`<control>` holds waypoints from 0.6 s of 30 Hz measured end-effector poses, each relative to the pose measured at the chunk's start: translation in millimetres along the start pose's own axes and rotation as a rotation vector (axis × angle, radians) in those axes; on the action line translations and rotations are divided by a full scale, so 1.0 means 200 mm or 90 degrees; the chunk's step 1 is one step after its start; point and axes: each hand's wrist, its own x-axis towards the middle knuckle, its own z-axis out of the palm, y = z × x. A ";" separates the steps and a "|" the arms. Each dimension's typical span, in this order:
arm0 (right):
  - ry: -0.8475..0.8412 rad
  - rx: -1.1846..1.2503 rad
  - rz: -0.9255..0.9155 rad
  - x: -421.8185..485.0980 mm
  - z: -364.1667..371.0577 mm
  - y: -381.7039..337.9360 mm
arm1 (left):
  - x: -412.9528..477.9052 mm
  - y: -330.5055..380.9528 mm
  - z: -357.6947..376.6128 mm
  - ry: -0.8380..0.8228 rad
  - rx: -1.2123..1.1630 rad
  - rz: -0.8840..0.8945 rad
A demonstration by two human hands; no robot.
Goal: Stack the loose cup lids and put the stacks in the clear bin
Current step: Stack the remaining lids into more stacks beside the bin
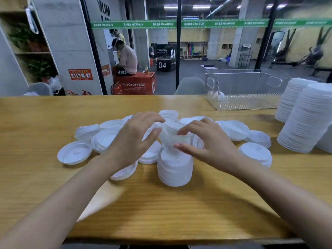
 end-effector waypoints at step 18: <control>0.075 -0.021 0.005 0.11 0.16 0.22 | -0.02 -0.12 0.07 -0.063 0.046 0.026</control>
